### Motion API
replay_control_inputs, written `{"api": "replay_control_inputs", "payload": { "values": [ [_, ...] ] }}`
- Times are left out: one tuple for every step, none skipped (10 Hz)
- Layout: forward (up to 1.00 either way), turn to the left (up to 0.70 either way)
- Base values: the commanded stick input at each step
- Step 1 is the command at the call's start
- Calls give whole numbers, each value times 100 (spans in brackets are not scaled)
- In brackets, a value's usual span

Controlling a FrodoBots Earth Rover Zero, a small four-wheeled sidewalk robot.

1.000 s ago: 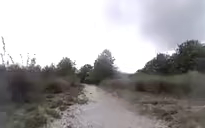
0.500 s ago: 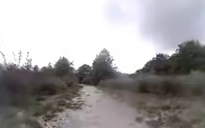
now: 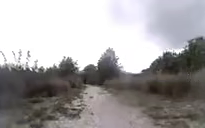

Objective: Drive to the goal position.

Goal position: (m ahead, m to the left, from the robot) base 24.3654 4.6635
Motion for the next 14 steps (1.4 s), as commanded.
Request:
{"api": "replay_control_inputs", "payload": {
  "values": [
    [85, 0],
    [85, 0],
    [85, 0],
    [85, 0],
    [85, 0],
    [85, 0],
    [85, 0],
    [85, 0],
    [85, 0],
    [85, 0],
    [85, 1],
    [85, 11],
    [85, 20],
    [85, 29]
  ]
}}
